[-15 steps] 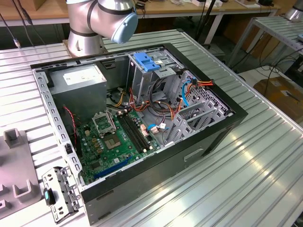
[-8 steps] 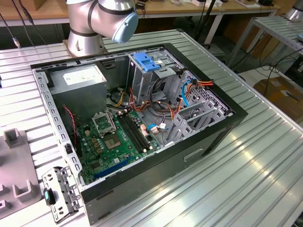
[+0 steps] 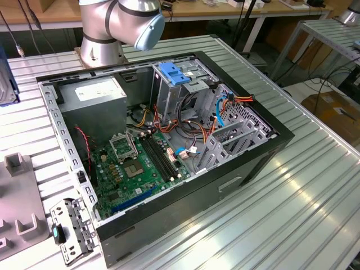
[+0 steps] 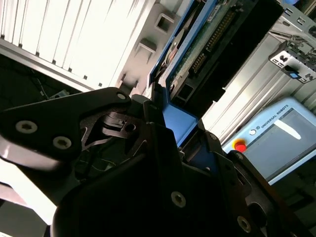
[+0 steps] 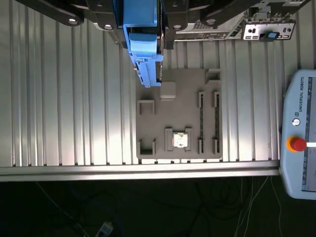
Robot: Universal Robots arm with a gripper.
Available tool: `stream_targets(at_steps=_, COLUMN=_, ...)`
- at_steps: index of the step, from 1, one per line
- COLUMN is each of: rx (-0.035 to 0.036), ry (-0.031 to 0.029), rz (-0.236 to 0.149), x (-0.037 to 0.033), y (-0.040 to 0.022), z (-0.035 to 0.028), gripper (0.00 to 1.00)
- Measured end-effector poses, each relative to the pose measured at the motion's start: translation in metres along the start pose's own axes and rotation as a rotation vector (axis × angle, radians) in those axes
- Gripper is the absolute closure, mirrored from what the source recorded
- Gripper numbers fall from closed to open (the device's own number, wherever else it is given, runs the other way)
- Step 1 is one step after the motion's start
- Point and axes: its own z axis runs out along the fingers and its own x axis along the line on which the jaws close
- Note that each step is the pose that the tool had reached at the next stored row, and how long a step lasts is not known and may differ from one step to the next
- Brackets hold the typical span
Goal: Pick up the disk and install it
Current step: 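Pick up the disk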
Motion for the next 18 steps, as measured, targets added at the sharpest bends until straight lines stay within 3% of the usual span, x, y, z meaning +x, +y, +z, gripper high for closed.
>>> stream_targets(at_steps=8, rx=0.0000, ry=0.0000, rz=0.000, x=0.0008, y=-0.0219, z=-0.0001, gripper=0.63)
stream_targets(at_steps=15, rx=0.0000, ry=0.0000, rz=0.000, x=0.0015, y=-0.0351, z=-0.0002, gripper=0.63)
stream_targets(at_steps=18, rx=0.0001, ry=0.0000, rz=0.000, x=0.0020, y=-0.0454, z=-0.0002, gripper=0.63)
